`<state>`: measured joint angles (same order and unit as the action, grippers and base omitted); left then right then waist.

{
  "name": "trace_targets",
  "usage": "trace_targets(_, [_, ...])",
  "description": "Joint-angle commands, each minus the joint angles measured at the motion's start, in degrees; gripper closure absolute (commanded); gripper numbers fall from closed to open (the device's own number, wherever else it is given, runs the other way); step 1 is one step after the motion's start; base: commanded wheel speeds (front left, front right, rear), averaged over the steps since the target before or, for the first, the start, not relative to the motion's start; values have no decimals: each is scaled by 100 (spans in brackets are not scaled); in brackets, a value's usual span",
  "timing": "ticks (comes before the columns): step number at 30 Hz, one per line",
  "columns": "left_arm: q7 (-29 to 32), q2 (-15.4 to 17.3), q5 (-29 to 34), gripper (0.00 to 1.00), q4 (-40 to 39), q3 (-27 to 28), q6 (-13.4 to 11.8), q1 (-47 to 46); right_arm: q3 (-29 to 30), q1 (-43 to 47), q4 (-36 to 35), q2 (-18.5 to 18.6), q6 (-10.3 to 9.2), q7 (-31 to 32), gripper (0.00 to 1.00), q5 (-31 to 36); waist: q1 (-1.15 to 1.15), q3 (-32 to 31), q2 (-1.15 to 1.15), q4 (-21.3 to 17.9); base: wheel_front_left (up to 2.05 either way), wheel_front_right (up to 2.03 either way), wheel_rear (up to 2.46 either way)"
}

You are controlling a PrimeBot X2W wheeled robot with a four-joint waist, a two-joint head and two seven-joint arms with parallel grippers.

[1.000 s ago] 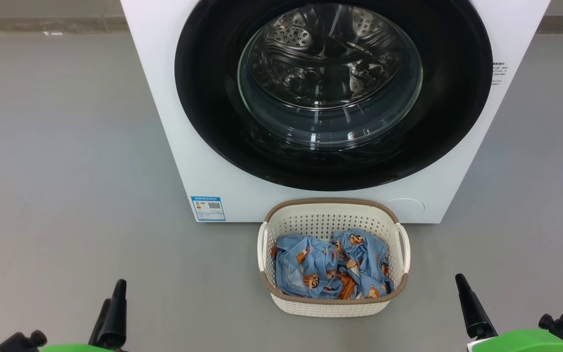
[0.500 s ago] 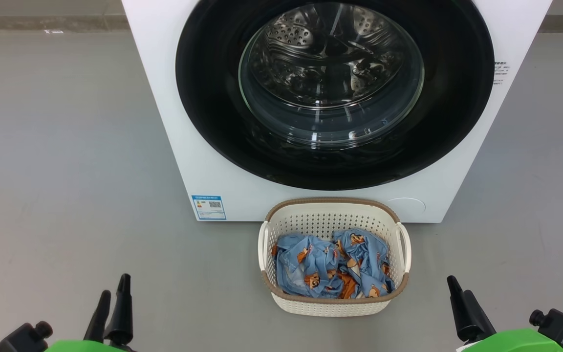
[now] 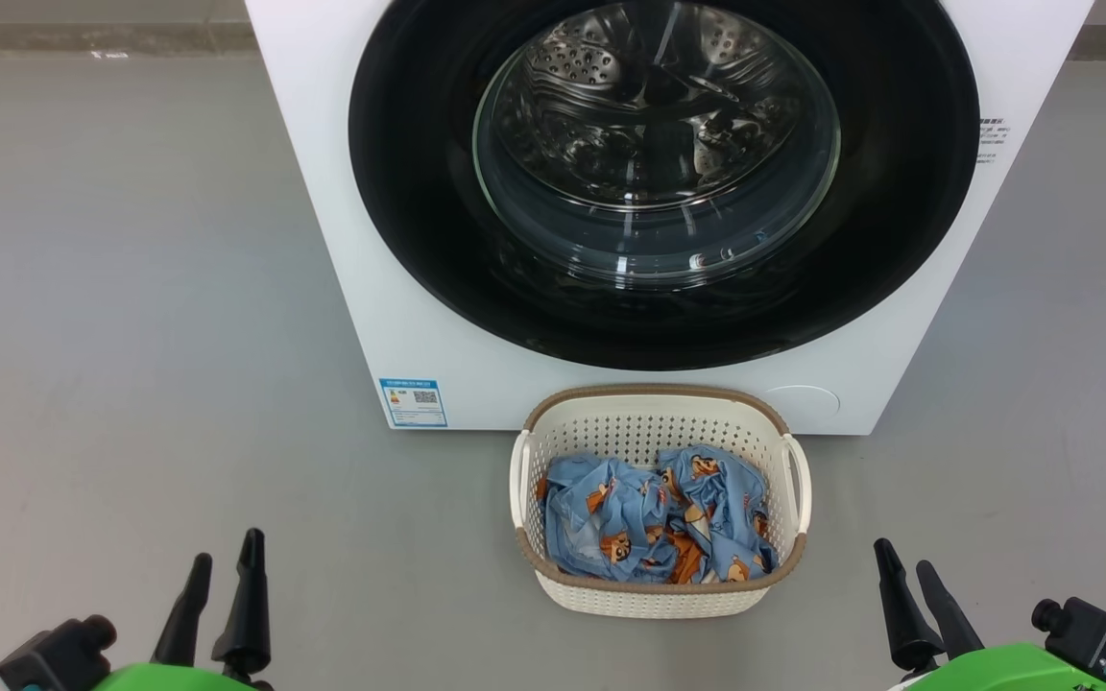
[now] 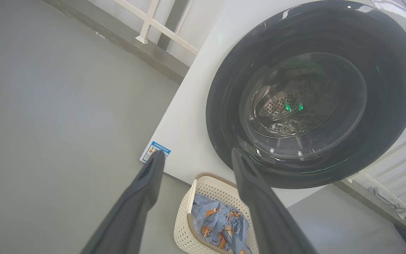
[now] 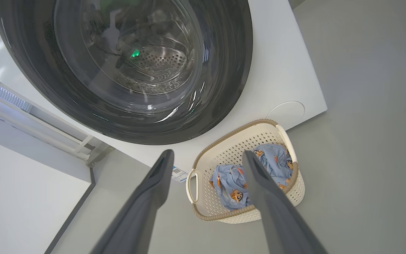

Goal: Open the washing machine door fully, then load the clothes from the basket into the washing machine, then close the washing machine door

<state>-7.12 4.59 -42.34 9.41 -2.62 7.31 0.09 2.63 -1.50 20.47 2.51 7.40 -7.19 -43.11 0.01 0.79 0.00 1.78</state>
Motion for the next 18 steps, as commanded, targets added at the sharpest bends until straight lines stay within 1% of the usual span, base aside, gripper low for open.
trace_targets(1, [-85, 131, 213, 0, -195, 109, 11, -66, -121, -290, -121, 78, 6, -83, 0, 199, 0, 4, 0, -2, 0, 0, 0])
trace_targets(18, [-355, 239, 1213, 0, -274, 2, 14, -89, -132, -299, -124, 86, 7, -352, 0, 1181, 0, 63, 0, -28, 0, 0, 0])
